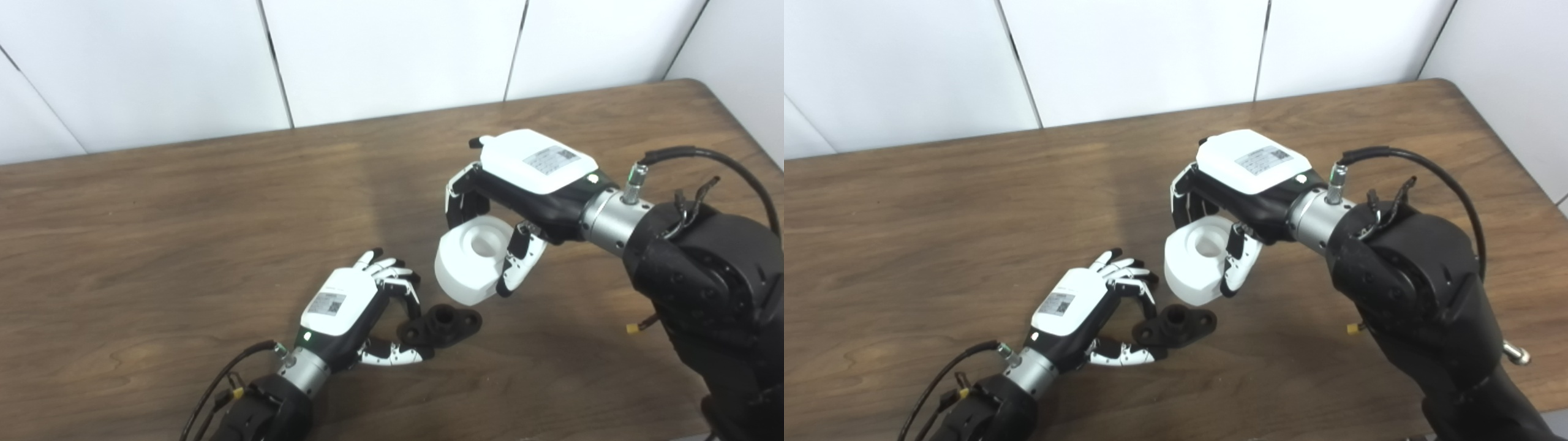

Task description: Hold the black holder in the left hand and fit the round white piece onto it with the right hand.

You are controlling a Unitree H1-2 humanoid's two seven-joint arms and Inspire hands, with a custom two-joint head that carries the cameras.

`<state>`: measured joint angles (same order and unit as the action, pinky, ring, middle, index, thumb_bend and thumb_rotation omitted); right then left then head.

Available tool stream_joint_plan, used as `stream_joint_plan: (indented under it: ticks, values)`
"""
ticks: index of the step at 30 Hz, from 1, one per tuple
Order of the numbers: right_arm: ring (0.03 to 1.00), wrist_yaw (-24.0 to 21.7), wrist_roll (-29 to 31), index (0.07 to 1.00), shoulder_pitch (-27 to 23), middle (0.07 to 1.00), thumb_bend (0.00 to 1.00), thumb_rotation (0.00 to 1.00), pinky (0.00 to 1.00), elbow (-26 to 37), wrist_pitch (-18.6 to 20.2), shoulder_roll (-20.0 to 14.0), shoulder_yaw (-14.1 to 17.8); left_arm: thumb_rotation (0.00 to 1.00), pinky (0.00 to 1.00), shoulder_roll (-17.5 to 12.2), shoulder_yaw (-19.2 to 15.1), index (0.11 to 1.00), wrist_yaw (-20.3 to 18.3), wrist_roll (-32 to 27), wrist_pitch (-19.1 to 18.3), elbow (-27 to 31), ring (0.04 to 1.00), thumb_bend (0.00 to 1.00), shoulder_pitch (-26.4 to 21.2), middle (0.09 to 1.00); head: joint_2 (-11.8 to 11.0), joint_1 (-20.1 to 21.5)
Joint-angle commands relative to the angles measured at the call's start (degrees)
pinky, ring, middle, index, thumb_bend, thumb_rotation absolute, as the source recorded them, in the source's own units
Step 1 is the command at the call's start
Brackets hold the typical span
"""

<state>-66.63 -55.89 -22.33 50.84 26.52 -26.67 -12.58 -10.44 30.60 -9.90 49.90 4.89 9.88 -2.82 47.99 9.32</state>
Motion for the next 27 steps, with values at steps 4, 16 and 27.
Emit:
stream_joint_plan:
  ticks: [4, 16, 27]
  values:
    - [0.555, -5.95, -1.41, 0.518, -0.5, 0.451, 0.53, 0.0, 0.98, -0.02, 0.19, 0.75, -0.09, 0.06, 0.99, -0.04, 0.93, 0.484, -1.83, 1.78, -0.49, 0.25, 0.882, 0.52, -0.57, 0.786, 0.09, 0.08]
    - [0.583, -6.04, -2.28, 0.514, 0.42, 0.453, 0.53, 0.0, 1.0, -0.13, 0.18, 2.21, -1.68, 0.06, 0.99, 0.09, 1.01, 0.484, -2.01, 1.59, -0.66, 0.25, 0.881, 0.52, -0.78, 0.788, 0.47, 0.03]
    - [0.583, -6.09, -3.14, 0.521, 1.5, 0.44, 0.53, 0.0, 1.0, -0.02, 0.31, 2.9, -3.15, 0.06, 0.99, 0.18, 1.03, 0.484, -1.9, 1.56, -0.6, 0.21, 0.875, 0.52, -0.84, 0.783, 0.65, 0.01]
